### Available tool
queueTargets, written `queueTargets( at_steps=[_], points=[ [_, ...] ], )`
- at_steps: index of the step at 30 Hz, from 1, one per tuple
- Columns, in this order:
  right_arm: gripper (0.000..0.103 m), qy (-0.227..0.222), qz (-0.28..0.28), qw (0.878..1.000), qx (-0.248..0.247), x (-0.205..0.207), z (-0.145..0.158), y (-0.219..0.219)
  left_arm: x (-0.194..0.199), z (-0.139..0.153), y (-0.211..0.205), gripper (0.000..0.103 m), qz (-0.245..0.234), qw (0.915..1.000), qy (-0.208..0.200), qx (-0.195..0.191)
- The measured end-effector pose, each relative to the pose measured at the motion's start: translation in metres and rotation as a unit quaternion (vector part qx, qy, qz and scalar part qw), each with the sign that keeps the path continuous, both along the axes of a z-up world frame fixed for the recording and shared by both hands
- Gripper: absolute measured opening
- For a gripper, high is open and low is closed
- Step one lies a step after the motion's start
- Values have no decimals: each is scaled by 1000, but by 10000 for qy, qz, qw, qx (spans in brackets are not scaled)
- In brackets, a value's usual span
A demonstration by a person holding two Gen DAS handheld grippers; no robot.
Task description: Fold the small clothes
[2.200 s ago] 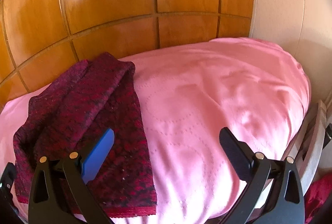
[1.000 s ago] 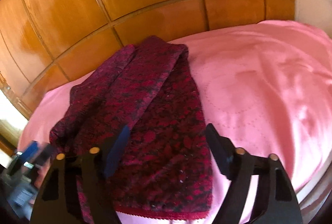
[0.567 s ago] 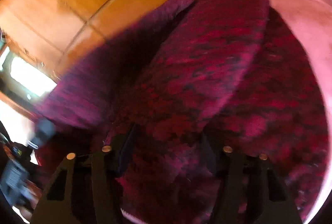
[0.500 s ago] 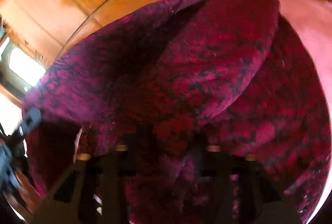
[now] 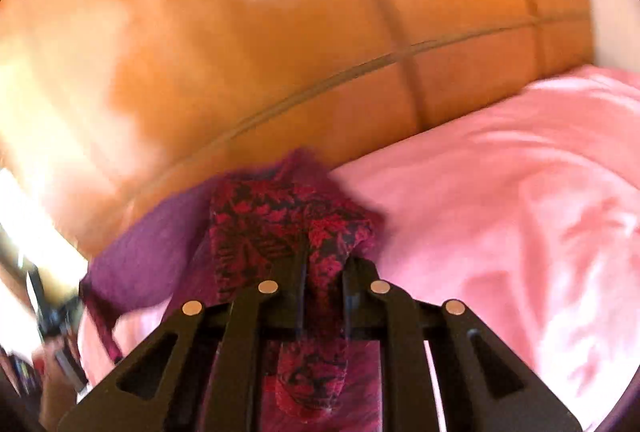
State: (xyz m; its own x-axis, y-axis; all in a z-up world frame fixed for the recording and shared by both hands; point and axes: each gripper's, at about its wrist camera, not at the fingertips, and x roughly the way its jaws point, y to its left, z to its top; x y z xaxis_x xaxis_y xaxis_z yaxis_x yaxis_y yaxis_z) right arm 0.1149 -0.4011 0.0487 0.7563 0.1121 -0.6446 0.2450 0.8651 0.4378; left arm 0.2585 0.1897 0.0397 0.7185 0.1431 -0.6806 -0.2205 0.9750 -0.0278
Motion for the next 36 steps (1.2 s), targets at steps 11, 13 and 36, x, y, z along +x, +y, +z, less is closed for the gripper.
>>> queueTargets(
  at_steps=[11,13,36],
  points=[
    [51,717,-1837,9803,-67,55,-17,-140,25,-6,22,59,662,9950,119,739],
    [57,738,-1947,9775,-332,52,-12,-143,7,-9,16,59,520,9966,29,641],
    [31,1796,1861,9655,311,-119,-103,86,-185,-121,-70,20,-1355,9585,964,-2317]
  ],
)
